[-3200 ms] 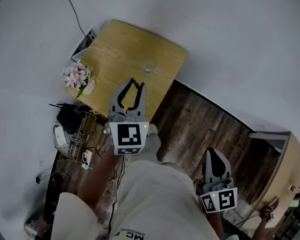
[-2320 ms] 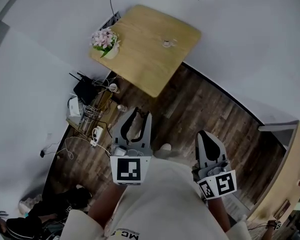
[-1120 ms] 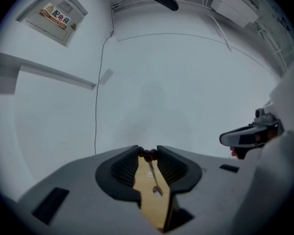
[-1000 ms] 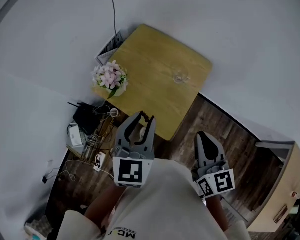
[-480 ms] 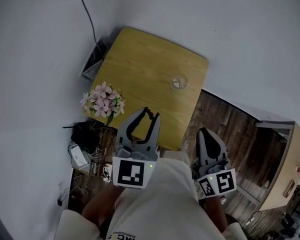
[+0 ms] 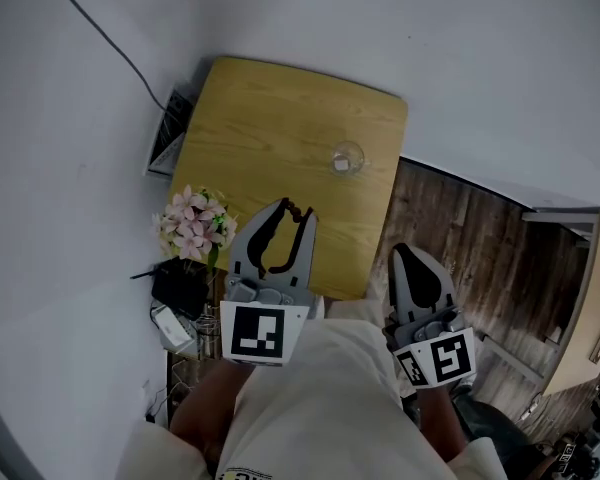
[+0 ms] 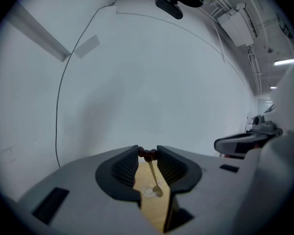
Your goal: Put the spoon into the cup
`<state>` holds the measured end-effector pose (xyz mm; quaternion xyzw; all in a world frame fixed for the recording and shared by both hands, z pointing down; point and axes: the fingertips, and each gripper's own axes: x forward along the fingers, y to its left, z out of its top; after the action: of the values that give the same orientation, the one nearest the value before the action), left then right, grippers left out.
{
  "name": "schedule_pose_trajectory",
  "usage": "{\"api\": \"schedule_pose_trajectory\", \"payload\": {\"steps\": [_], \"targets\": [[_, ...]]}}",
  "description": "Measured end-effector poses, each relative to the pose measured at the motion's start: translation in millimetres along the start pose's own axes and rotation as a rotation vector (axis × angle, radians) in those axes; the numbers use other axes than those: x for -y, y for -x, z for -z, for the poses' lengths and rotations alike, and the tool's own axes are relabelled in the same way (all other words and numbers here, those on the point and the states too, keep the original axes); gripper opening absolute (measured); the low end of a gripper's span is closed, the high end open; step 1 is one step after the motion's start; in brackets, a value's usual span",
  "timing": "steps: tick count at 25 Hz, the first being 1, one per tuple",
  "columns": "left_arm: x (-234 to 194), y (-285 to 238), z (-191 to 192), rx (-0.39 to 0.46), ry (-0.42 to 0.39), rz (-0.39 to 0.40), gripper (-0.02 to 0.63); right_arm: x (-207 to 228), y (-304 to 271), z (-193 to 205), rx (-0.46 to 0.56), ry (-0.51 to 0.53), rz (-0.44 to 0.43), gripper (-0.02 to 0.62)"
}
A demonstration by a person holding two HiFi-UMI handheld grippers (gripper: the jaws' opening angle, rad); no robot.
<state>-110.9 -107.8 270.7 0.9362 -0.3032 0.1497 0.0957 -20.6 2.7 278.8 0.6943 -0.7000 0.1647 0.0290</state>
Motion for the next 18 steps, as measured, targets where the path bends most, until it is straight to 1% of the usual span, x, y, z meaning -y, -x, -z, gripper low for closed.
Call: {"api": "schedule_pose_trajectory", "payload": {"steps": [4, 6, 11, 18], "targets": [[3, -22, -2, 0.003, -0.014, -0.003, 0.124, 15, -8, -1, 0.002, -0.011, 0.003, 0.034], [5, -30, -4, 0.013, -0.006, -0.012, 0.124, 24, -11, 3, -0.007, -0.019, 0.006, 0.034], [3, -60, 1, 0.009, -0.007, -0.041, 0.124, 46, -32, 12, -0.027, -0.022, -0.009, 0.034], [8, -101, 15, -0.006, -0.002, -0.045, 0.124, 68, -54, 29, -0.044, -0.048, -0.020, 0.034]]}}
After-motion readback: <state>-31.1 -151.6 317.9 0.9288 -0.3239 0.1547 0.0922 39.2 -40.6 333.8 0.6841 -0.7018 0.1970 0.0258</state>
